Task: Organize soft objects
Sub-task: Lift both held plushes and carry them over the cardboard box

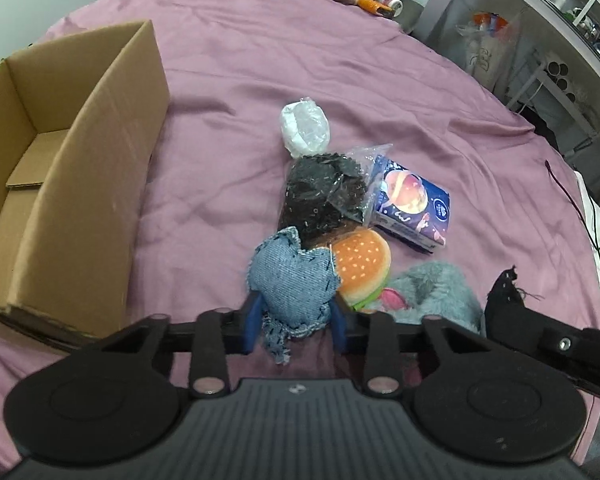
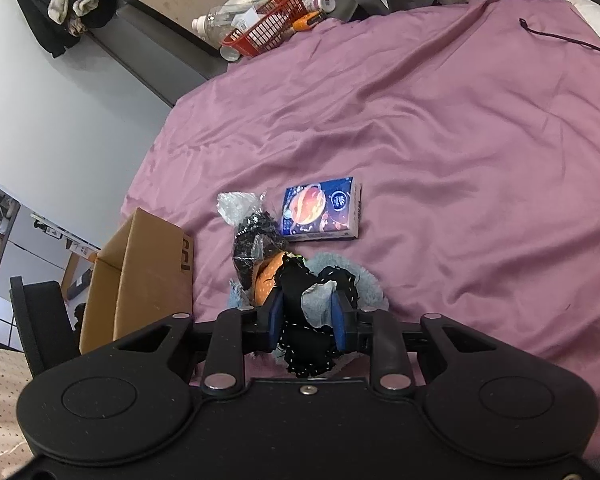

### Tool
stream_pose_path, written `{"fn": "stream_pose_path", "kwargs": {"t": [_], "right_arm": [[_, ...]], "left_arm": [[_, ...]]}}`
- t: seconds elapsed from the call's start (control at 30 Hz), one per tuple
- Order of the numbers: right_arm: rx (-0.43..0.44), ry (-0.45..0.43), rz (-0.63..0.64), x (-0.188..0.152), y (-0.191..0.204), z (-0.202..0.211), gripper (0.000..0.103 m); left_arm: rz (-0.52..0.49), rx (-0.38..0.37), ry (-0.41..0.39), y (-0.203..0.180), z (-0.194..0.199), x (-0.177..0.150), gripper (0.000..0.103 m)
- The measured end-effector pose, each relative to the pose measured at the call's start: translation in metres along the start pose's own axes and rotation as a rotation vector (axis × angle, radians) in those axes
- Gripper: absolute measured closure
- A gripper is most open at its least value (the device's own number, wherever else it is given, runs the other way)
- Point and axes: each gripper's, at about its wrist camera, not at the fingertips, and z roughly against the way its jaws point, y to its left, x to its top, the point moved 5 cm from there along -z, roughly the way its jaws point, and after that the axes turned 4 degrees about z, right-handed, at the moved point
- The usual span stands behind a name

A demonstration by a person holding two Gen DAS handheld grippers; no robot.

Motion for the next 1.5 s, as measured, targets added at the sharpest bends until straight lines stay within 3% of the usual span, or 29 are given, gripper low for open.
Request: {"fn": "stream_pose_path", "kwargs": {"t": [0.13,0.9,1.5], "right_arm": [[0.024,-0.014,0.016,0.001,0.005,0.004,0.078],[0.062,-0.184,0.209,0.014,0.058,0.034,0.078],[0.158,-0.294,0.308,0.048,0.147,0.062,0.078]], "left_arm": [[-0.004,-0.005,-0.014,-0.002,0.011,0.001,0.082],[-0.01,-0.024,-0.178,0.009,0.109,0.014,0.083],[0.071,-0.002,-0.334,0.056,0.191,0.049,0.083]]}}
